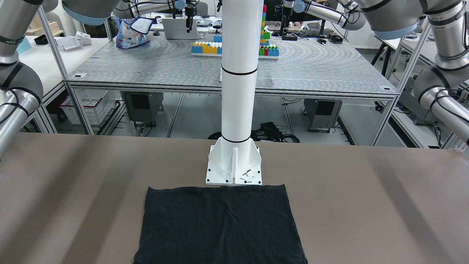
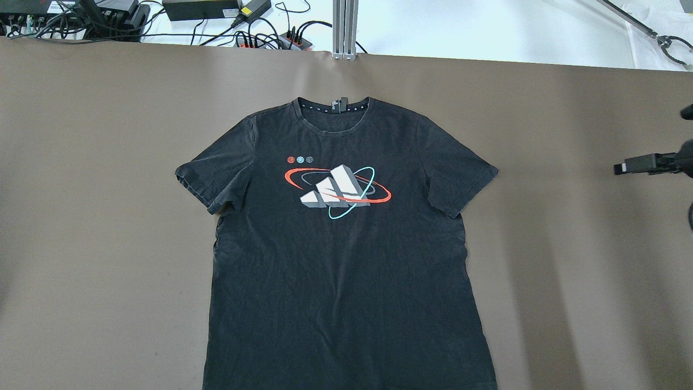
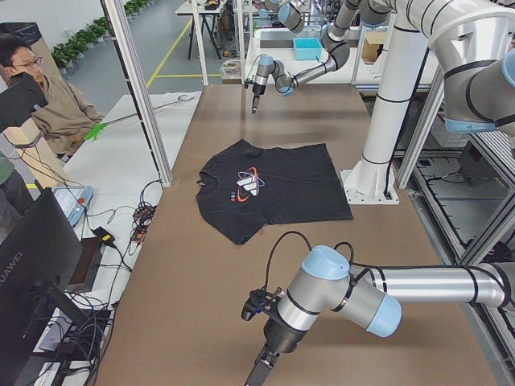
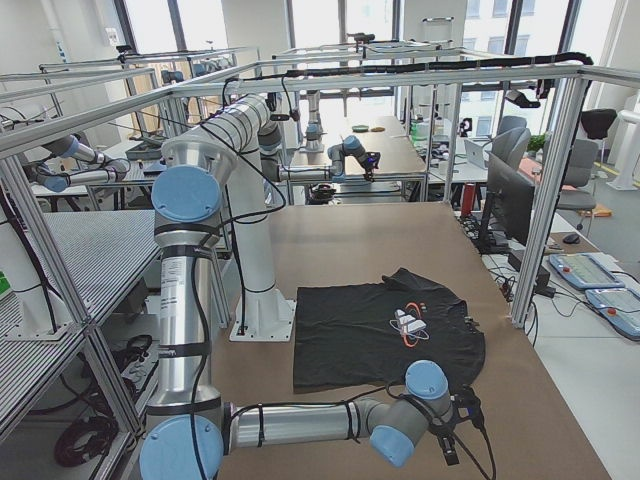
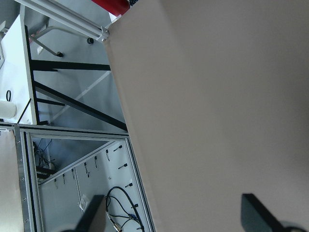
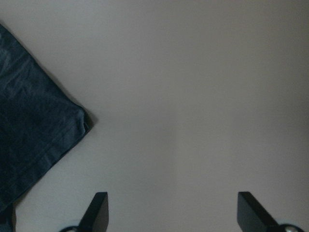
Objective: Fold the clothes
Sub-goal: 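Move the right arm in toward the black t-shirt's sleeve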
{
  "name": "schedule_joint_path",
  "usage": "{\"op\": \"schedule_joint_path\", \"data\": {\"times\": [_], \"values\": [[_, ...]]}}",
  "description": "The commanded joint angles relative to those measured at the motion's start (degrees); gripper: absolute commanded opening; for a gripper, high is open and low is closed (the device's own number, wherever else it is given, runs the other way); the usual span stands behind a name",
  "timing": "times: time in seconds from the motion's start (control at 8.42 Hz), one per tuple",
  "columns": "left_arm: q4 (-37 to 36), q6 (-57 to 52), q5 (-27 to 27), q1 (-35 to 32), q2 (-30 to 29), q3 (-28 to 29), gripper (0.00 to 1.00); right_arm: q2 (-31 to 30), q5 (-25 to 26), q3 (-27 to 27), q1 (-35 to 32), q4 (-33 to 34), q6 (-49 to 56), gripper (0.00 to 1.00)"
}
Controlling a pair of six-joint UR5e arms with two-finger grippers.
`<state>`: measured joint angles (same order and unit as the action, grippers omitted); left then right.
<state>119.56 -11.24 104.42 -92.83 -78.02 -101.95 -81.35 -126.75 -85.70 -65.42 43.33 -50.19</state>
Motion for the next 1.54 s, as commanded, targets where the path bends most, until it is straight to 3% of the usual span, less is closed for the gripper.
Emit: {"op": "schedule_joint_path", "data": {"times": [0.0, 0.24, 0.36, 0.71, 1.19, 1.31, 1.42], "values": [[0.06, 2.18, 0.0, 0.11, -0.03, 0.26, 1.0, 7.32, 12.1, 2.45, 10.28, 3.4, -11.57, 0.91], [0.06, 2.19, 0.08, 0.11, -0.03, 0.26, 1.0, 11.38, 12.76, 6.66, 10.75, 4.48, -11.6, 0.72], [0.06, 2.19, 0.17, 0.11, -0.03, 0.18, 1.0, 12.61, 12.76, 7.99, 10.84, 4.48, -11.6, 0.67], [-0.03, 2.19, 0.09, 0.11, -0.03, 0.26, 1.0, 15.77, 12.84, 11.94, 11.01, 4.48, -11.25, 0.59], [-0.03, 2.19, 0.17, 0.02, -0.03, 0.35, 1.0, 15.87, 12.93, 13.36, 11.54, 4.39, -11.07, 0.49], [0.06, 2.19, 0.26, 0.02, 0.06, 0.27, 1.0, 15.79, 12.93, 13.36, 11.8, 4.39, -11.16, 0.38], [0.06, 2.1, 0.26, 0.02, 0.06, 0.26, 1.0, 15.87, 12.93, 13.36, 11.89, 4.48, -11.16, 0.13]]}}
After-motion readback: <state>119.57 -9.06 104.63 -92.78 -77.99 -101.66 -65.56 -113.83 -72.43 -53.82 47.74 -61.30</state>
